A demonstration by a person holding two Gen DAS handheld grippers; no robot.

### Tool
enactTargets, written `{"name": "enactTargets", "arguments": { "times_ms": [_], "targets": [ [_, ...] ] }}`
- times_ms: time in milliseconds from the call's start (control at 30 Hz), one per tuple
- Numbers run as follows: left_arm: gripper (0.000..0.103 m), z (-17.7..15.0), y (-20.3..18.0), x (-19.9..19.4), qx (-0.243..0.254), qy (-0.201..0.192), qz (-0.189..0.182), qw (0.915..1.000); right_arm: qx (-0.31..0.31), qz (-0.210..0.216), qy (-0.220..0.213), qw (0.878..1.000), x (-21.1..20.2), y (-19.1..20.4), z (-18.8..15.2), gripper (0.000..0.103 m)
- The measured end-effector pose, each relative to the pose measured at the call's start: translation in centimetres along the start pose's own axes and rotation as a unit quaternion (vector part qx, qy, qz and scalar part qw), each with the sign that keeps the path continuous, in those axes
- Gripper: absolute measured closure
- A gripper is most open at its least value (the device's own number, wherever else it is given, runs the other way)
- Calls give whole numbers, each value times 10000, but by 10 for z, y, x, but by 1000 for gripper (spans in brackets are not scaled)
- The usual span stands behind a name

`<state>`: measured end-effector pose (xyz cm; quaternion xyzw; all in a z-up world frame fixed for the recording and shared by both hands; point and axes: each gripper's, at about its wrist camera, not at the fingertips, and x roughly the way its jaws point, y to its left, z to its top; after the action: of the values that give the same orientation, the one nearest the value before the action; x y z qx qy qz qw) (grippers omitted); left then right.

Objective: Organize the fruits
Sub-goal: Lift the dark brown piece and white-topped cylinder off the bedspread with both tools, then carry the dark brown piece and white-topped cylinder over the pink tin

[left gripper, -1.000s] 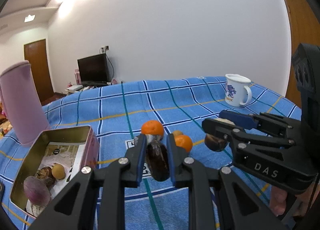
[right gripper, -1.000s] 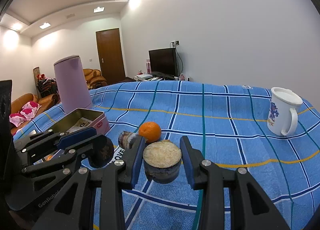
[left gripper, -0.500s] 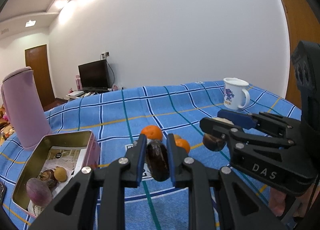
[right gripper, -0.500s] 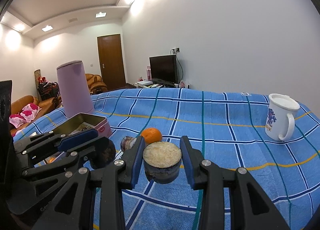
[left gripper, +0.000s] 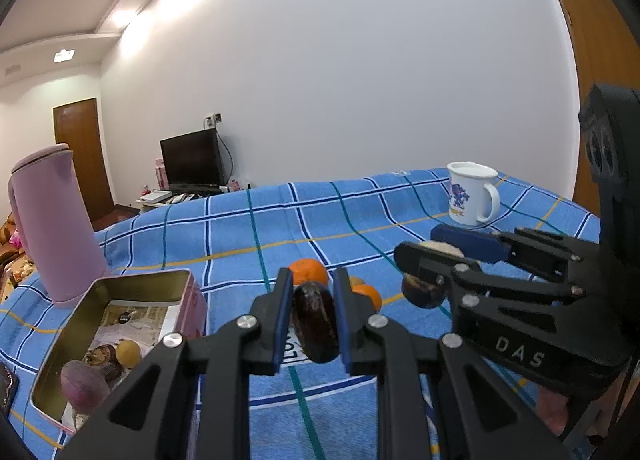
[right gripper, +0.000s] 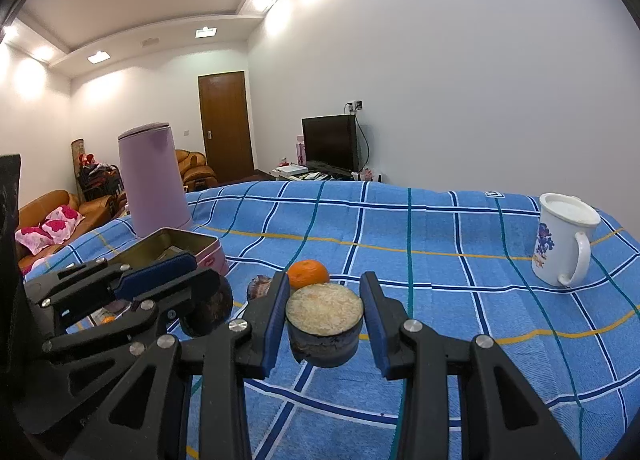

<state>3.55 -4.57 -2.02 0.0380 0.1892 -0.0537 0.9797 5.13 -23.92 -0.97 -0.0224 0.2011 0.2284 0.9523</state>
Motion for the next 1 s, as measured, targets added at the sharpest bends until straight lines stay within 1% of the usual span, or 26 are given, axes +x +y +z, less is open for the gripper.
{"name": "enactTargets", "arguments": {
  "times_ms": [267,467,733,1000],
  "targets": [
    [82,4,7,-5,-44,-33,54,10000,-74,99,74,9999,5,9,2,64],
    [82,6,15,-5,-85,32,108,9999,-29,288,151,9995,10,15,6,64],
    [82,7,23,-9,-148,12,162,9998,-124,350,158,9992,14,25,10,64],
    [82,7,40,-14,-277,41,302,9992,-249,512,182,9982,21,39,17,64]
  ]
}}
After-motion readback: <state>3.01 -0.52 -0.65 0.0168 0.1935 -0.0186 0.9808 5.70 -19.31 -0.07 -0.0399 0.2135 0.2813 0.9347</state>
